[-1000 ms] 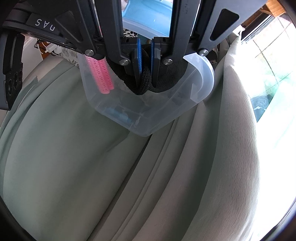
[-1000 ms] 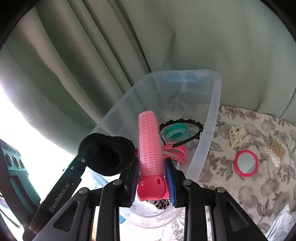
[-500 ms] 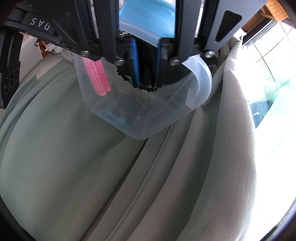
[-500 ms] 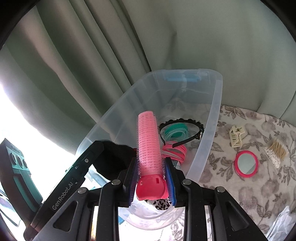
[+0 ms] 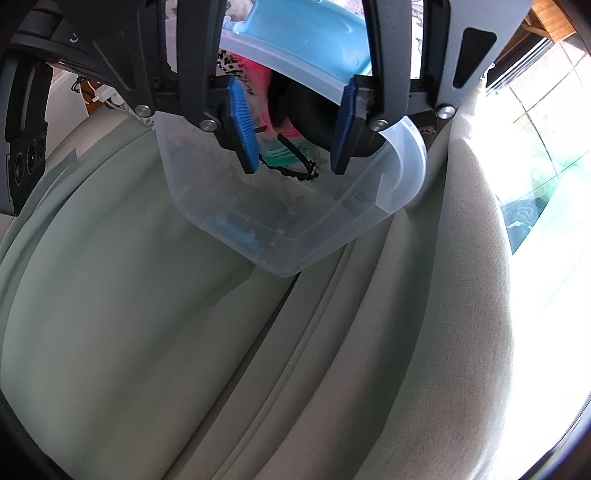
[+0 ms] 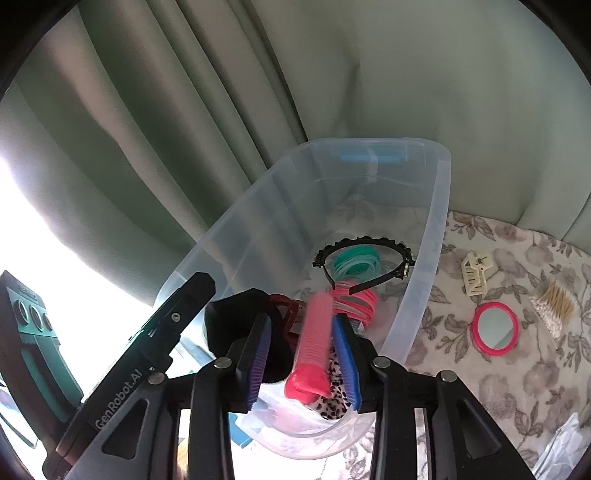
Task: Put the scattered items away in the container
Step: 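Lower the pouch into the container and open the left gripper while the right releases the roller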
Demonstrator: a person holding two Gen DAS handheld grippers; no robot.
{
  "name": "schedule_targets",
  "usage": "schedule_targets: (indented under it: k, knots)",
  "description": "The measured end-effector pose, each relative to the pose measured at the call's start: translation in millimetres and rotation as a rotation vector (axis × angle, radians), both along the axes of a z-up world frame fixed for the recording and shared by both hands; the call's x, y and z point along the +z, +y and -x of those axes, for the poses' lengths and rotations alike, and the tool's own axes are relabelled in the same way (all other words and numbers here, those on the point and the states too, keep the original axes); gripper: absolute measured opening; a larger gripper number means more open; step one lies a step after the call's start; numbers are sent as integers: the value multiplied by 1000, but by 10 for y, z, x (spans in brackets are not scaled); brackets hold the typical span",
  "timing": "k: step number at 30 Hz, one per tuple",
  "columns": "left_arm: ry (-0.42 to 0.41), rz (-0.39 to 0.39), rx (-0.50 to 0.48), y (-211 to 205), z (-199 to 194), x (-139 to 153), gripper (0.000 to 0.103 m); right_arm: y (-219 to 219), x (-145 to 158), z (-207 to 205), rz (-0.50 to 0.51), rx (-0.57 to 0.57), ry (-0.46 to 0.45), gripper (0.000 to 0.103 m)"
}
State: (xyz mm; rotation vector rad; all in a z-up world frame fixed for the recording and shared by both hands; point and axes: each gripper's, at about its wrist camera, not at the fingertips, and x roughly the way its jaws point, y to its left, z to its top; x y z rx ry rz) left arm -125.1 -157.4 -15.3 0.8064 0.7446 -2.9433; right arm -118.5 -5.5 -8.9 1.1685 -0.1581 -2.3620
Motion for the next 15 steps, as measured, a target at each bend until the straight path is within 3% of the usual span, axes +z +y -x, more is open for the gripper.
schedule_targets:
  k: [6, 11, 15]
  knots:
    - [-4, -14, 0, -16, -28, -6, 43, -13, 8, -17, -5, -2, 0, 42]
    - [4, -32, 0, -100, -117, 90, 43, 1, 78, -72, -10, -13, 11, 55]
    - [14, -5, -14, -3, -199, 242, 43, 61, 177, -135, 0, -28, 26, 57]
